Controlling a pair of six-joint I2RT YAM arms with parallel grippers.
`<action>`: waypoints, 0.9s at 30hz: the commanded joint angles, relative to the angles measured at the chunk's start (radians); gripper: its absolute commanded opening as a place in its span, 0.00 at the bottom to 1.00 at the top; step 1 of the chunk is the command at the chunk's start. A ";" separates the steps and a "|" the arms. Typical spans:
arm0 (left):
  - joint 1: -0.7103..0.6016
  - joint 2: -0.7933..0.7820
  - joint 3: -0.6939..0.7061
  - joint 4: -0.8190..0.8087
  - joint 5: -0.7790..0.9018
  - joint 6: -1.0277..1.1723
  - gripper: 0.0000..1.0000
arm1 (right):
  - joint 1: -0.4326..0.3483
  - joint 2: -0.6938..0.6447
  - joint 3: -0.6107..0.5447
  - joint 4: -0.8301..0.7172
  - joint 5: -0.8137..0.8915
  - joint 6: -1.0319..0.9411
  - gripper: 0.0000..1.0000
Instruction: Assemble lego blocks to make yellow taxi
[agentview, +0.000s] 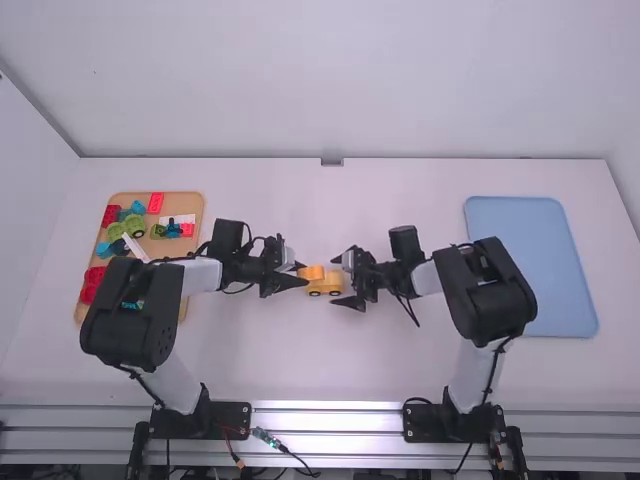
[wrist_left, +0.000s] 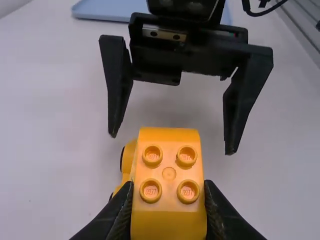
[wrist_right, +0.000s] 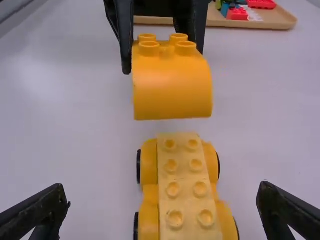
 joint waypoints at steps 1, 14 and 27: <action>0.014 0.003 0.018 -0.005 0.021 0.013 0.01 | 0.019 0.037 0.014 0.050 0.023 0.046 0.99; 0.006 0.014 0.013 -0.020 0.049 0.079 0.01 | 0.023 0.129 0.016 0.218 0.070 0.185 0.99; 0.000 0.096 0.013 0.080 0.092 0.074 0.01 | 0.039 0.198 0.076 0.207 0.092 0.214 0.89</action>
